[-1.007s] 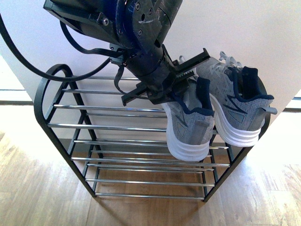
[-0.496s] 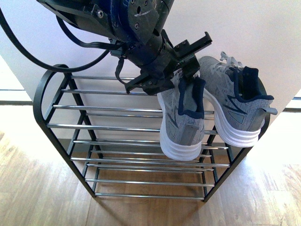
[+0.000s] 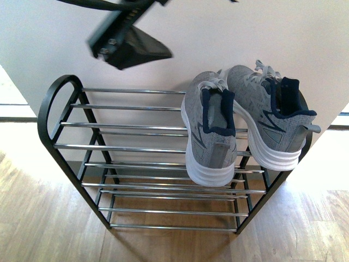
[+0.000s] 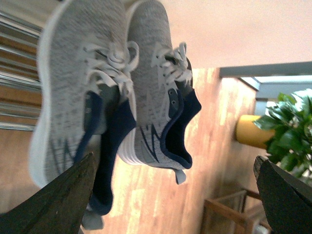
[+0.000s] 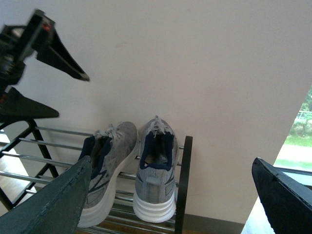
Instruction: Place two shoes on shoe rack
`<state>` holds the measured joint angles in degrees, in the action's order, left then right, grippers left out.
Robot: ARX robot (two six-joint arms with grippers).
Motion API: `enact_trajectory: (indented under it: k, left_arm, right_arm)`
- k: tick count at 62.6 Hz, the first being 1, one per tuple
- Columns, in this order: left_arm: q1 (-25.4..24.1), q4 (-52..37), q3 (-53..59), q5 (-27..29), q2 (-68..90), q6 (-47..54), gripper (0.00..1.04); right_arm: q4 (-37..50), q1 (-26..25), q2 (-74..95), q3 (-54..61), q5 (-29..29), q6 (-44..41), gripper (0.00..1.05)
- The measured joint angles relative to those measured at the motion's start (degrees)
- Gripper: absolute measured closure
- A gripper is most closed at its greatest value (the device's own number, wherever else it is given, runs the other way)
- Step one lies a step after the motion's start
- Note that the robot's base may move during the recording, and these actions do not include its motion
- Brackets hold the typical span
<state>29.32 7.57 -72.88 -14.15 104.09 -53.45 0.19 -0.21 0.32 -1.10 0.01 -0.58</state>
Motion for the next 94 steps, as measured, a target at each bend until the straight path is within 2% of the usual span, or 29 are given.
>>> enact_trajectory:
  k: [11,19,21,24,26,30,36,43,58,81,86,94]
  left_arm:
    - [-5.4,2.2,8.4,14.3,-9.6,9.0,0.09]
    - [-9.2,2.6,13.2,20.8,-16.6,16.3,0.09]
    - [-9.4,-0.9,14.9,23.3,-17.8,20.0,0.12]
    - [-9.7,-16.1,20.9,29.6,-19.8,26.9,0.21]
    - [-10.1,-23.7,24.3,30.9,-20.7,30.9,0.25]
    - [-11.1,-37.6,31.6,30.8,-22.7,39.2,0.35]
    - [-13.0,-50.2,40.0,29.5,-25.8,46.5,0.49]
    - [-15.4,-54.8,46.1,27.8,-30.3,50.2,0.66]
    - [-19.0,-55.8,55.5,23.8,-37.8,52.3,1.03]
    - [-24.2,-51.4,65.8,19.1,-52.6,52.8,1.04]
    - [-27.9,-48.8,67.6,14.6,-57.0,52.9,1.04]
    - [-29.1,-46.1,68.8,14.4,-61.1,52.9,1.04]
  right_arm:
    - [0.0,0.0,0.0,0.0,0.0,0.0,0.09]
    - [0.0,0.0,0.0,0.0,0.0,0.0,0.09]
    - [0.0,0.0,0.0,0.0,0.0,0.0,0.09]
    - [0.0,0.0,0.0,0.0,0.0,0.0,0.09]
    - [0.0,0.0,0.0,0.0,0.0,0.0,0.09]
    - [0.0,0.0,0.0,0.0,0.0,0.0,0.09]
    - [0.0,0.0,0.0,0.0,0.0,0.0,0.09]
    - [0.0,0.0,0.0,0.0,0.0,0.0,0.09]
    - [0.0,0.0,0.0,0.0,0.0,0.0,0.09]
    - [0.0,0.0,0.0,0.0,0.0,0.0,0.09]
    - [0.0,0.0,0.0,0.0,0.0,0.0,0.09]
    - [0.0,0.0,0.0,0.0,0.0,0.0,0.09]
